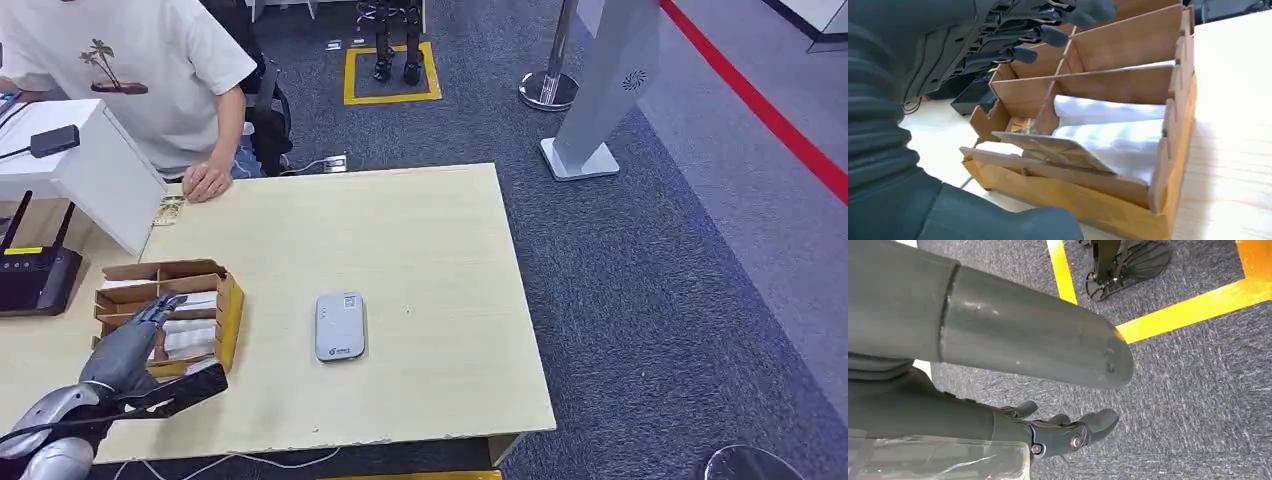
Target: Pass the card to the sensor for recognition and then transmit it.
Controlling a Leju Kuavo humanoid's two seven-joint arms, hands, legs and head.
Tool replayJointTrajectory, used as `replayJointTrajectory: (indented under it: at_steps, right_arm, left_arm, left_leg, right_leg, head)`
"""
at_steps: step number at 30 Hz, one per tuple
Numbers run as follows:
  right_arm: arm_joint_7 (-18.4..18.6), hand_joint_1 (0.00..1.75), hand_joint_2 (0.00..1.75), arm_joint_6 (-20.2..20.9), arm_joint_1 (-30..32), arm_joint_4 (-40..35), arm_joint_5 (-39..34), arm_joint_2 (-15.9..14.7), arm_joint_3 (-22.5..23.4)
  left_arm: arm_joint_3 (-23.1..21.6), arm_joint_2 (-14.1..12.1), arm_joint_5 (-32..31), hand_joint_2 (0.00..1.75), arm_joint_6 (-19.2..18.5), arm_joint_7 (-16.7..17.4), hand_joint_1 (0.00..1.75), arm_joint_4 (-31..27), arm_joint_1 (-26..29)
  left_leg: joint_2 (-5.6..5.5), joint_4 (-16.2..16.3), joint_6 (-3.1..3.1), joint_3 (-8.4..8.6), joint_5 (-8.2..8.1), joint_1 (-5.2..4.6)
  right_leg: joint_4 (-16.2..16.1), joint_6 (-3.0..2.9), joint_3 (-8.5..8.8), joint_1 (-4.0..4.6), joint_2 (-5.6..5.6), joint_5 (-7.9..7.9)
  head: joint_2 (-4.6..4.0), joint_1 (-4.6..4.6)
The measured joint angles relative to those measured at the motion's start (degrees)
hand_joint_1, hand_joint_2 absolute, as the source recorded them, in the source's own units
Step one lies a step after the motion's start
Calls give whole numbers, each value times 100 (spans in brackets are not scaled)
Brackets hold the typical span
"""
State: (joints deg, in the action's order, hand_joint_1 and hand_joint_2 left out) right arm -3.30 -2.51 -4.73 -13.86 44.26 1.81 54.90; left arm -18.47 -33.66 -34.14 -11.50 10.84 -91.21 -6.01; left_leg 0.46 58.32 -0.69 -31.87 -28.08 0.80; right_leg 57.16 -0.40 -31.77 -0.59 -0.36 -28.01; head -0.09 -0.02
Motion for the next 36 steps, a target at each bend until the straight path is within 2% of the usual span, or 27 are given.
replayJointTrajectory:
  at_steps: [5, 11, 16, 25, 36]
  right_arm:
    - [4, 0, 0, -2, 0, 0, 33, 0, 24]
    - [7, 0, 0, -17, 0, 0, 33, 0, 81]
    - [4, 0, 0, -20, 1, 0, 33, 0, 96]
    - [2, 0, 0, -13, 0, 0, 52, 0, 96]
    - [-2, 0, 0, 0, 0, 0, 55, 0, 101]
  left_arm:
    - [-9, -256, 227, 175, -236, 44, 0, -2, -11]
    - [-9, -525, 315, 175, -249, 59, 0, -20, -9]
    - [-9, -643, 325, 175, -247, 87, 0, -61, -6]
    - [-9, -693, 306, 175, -240, 87, 0, -79, -5]
    - [-9, -597, 242, 175, -179, 87, 0, -79, -5]
  left_leg:
    - [2, 0, 0, 0, 0, 1]
    - [0, 0, 0, -1, 0, 1]
    - [0, 0, 0, -1, 0, 0]
    - [0, 0, 0, 0, 0, 0]
    - [0, 0, 0, -1, 0, 0]
  right_leg:
    - [0, 0, 0, 1, 1, 0]
    - [1, 0, 0, 1, 0, 0]
    - [0, 0, 1, 0, 0, 0]
    - [0, 0, 0, 0, 0, 0]
    - [0, 0, 1, 0, 0, 0]
  head:
    - [0, 0]
    - [0, 0]
    - [0, 0]
    - [0, 2]
    - [0, 2]
